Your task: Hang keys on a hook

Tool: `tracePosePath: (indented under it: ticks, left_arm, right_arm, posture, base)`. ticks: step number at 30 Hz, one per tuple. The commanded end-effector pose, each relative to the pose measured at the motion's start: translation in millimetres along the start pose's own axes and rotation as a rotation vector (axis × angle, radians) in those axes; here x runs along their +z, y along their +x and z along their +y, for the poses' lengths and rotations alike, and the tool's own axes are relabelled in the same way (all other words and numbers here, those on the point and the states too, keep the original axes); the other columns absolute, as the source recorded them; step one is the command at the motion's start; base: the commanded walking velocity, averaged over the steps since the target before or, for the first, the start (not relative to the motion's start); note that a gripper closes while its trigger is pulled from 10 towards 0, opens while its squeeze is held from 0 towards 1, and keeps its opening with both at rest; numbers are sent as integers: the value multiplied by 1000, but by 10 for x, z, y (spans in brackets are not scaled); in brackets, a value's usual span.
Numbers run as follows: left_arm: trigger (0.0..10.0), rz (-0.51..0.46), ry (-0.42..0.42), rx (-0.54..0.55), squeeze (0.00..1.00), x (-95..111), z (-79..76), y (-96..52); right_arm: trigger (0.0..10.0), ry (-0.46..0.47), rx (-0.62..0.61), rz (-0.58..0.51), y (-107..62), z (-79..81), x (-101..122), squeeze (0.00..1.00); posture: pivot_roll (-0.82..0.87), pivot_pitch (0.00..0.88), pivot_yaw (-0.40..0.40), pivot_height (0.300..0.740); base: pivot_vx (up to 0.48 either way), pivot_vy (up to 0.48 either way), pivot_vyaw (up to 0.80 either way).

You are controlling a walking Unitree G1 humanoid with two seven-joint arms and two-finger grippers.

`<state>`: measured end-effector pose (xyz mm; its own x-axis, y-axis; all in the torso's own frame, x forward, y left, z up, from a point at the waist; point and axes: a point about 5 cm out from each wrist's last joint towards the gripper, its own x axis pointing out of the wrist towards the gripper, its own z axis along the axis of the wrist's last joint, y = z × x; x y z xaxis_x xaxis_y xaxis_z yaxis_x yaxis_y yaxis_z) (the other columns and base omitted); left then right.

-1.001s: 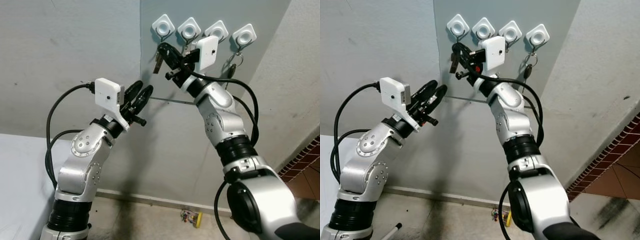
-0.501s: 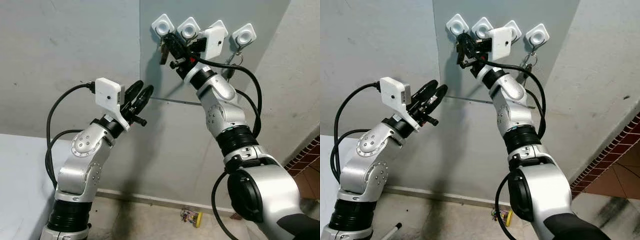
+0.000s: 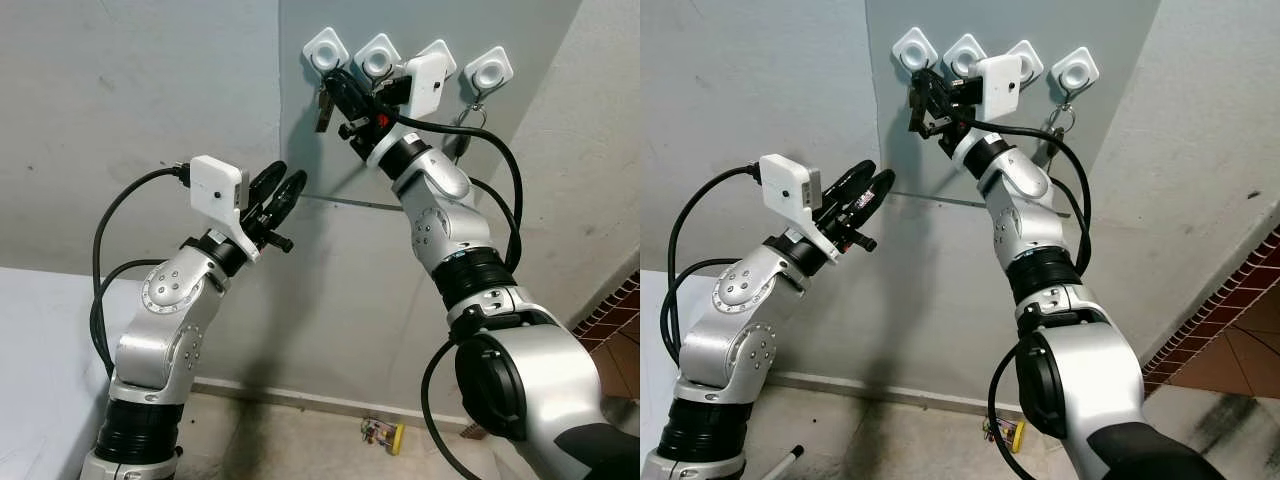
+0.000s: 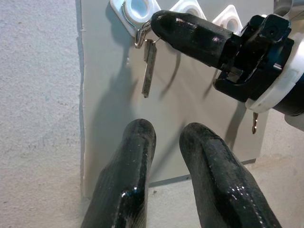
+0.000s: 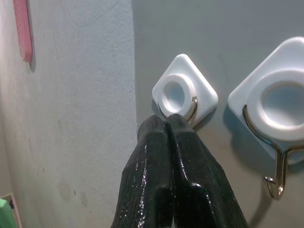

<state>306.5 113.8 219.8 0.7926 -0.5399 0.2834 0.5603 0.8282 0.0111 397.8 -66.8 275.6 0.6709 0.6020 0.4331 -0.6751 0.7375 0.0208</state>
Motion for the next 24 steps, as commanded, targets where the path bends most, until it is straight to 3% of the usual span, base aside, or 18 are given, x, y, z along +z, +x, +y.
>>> tracePosePath:
  ticks: [1,10,15,18,24]
  left_arm:
    - [10000,-12,8,-6,0,45,-21,-9]
    - [10000,-19,7,-4,0,62,-15,-2]
    - [10000,-22,5,-2,0,68,-14,-1]
    - [10000,-23,4,1,0,65,-13,-4]
    - [10000,-23,3,8,0,69,-8,-13]
  right_arm:
    - [10000,-30,23,-36,65,9,126,0]
    - [10000,-98,29,-24,79,18,135,0]
    - [10000,-224,46,-5,103,42,159,0]
    - [10000,-370,72,45,114,59,152,0]
    - [10000,-487,106,92,117,76,127,0]
  posture:
    - [-12,0,-52,740]
    - [-12,0,-52,740]
    - [-10,0,-55,740]
    - [-10,0,-56,740]
    - [-11,0,-60,740]
  base:
    - [0,0,0]
    - [0,0,0]
    - [0,0,0]
    - [0,0,0]
    - [0,0,0]
